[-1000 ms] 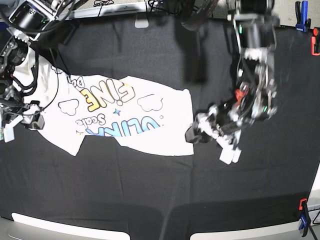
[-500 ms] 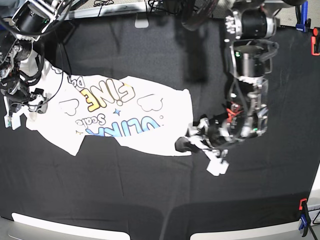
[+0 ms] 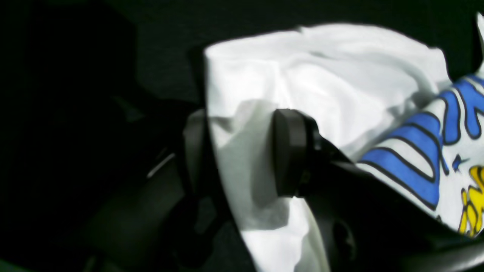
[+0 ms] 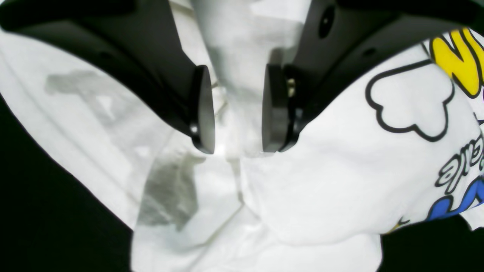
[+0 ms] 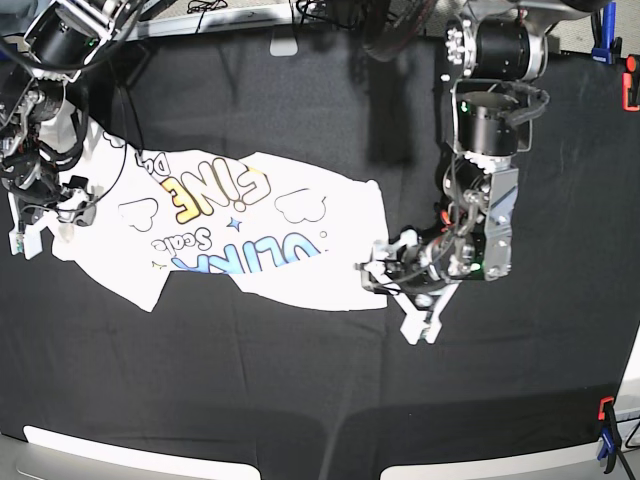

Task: Layout the t-shirt on the table in an organized manner, then fold the t-shirt properly
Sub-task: 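Lift the t-shirt with both grippers and swing it toward the right gripper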

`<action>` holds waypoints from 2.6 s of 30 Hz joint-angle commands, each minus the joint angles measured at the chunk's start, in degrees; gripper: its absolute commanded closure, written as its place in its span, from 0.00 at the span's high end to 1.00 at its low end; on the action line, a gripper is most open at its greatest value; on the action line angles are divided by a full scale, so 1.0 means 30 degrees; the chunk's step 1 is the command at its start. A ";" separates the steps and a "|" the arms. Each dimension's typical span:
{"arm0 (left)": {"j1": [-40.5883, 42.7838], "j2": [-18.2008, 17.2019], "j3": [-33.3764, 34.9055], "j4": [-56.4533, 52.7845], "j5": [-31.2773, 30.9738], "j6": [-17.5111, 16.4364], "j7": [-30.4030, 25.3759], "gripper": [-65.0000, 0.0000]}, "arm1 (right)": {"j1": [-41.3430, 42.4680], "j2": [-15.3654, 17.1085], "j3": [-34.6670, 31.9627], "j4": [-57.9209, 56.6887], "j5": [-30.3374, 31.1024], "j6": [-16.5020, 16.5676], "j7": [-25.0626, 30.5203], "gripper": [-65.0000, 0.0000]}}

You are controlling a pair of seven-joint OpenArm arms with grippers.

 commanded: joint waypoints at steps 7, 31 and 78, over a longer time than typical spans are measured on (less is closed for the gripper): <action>-0.0525 0.0138 0.2339 0.0138 0.0685 0.0867 -0.2251 0.40 | 0.0255 -0.0168 0.0080 0.0299 0.1712 -0.0007 -0.0641 0.27; -0.5311 0.0102 0.4364 0.0219 0.1443 -0.0066 0.0554 0.00 | 0.0284 -0.2157 -0.4109 0.1588 0.8072 0.0478 -0.3133 0.00; -1.1897 0.2346 1.0222 0.0204 -0.5078 -0.1078 -0.3424 0.00 | 0.0240 0.7468 0.6011 0.4626 0.5187 -0.1756 -0.3213 0.37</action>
